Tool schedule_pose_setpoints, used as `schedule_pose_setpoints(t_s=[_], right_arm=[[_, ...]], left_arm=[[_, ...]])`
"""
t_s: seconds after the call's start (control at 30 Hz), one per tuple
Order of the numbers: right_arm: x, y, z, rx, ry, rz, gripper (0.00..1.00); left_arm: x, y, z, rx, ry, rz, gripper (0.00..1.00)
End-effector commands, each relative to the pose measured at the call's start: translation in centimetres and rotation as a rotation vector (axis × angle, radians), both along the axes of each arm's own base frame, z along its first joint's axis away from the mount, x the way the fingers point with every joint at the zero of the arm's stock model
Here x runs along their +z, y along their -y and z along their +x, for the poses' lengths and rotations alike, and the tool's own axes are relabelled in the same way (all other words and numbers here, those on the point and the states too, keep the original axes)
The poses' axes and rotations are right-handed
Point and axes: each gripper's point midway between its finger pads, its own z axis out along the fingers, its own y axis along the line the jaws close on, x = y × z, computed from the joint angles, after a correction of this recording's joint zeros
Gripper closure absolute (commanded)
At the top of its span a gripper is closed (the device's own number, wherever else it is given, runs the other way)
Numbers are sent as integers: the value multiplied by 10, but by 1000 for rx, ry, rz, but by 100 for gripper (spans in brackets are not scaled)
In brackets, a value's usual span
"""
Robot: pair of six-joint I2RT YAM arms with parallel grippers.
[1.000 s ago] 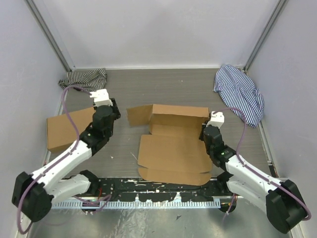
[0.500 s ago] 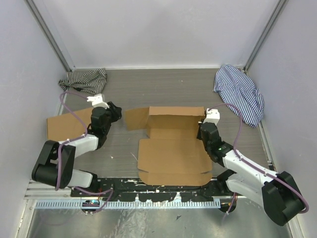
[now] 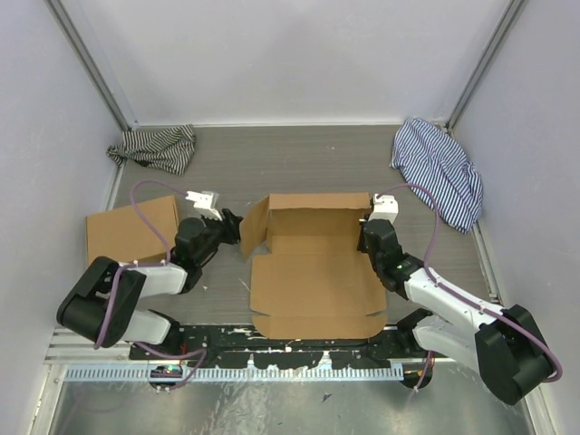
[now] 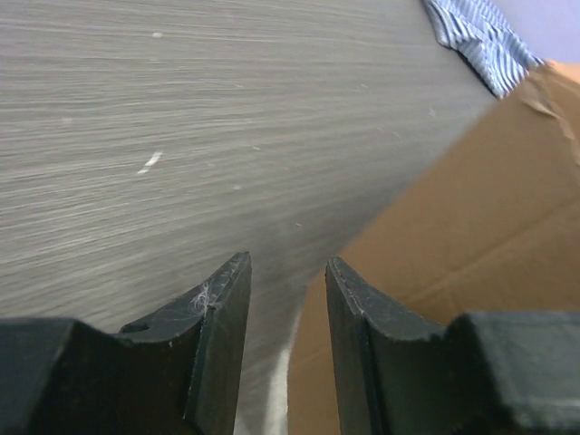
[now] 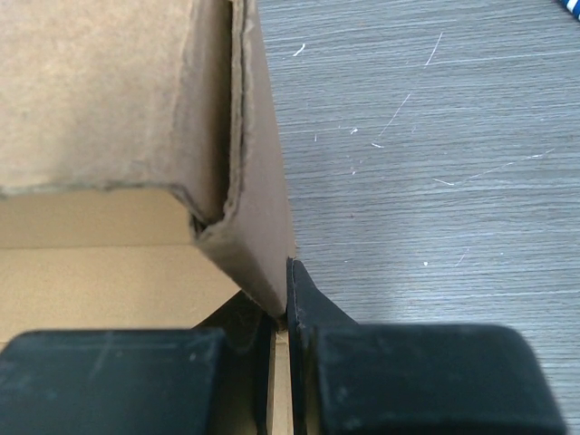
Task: Fold the paper box
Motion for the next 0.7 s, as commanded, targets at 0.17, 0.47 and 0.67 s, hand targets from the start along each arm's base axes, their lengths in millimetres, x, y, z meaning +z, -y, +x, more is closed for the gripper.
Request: schedule_pose_setpoints(t_s=[0.17, 0.47, 0.67], right_arm=[[17, -12, 13, 17, 28, 30, 98], [15, -23, 18, 44, 1, 48, 98], [12, -25, 16, 56, -9, 52, 98]], left_arm=[[48, 30, -33, -142, 188, 28, 53], [58, 52, -50, -224, 184, 35, 53], [38, 64, -62, -260, 152, 78, 53]])
